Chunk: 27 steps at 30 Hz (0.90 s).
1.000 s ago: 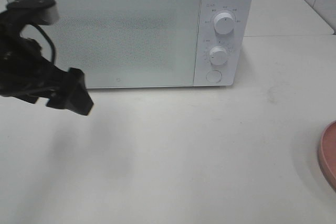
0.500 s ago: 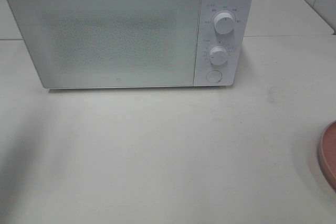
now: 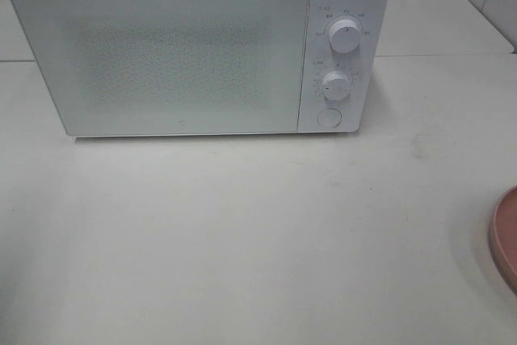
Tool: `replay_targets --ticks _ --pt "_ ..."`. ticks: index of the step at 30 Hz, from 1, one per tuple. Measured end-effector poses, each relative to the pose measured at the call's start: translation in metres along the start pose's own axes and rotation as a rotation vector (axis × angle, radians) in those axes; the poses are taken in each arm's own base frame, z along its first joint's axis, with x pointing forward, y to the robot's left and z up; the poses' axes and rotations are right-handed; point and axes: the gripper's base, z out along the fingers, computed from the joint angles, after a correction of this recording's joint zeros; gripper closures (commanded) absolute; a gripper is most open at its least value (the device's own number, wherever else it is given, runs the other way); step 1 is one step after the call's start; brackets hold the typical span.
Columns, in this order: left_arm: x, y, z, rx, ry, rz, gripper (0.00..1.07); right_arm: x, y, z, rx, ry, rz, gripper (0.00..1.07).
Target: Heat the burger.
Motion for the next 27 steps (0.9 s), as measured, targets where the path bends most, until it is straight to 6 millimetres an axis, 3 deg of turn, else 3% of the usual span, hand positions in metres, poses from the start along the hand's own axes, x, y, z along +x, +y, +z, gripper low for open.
replay_targets --ticks 6,27 --pt "0.036 0.002 -0.018 0.0 -0.079 0.004 0.06 0.0 0.0 0.0 0.0 0.0 0.0 0.32" --pt "0.089 0.004 -0.065 0.0 -0.511 0.027 0.06 0.0 0.0 0.0 -0.001 0.0 0.0 0.32"
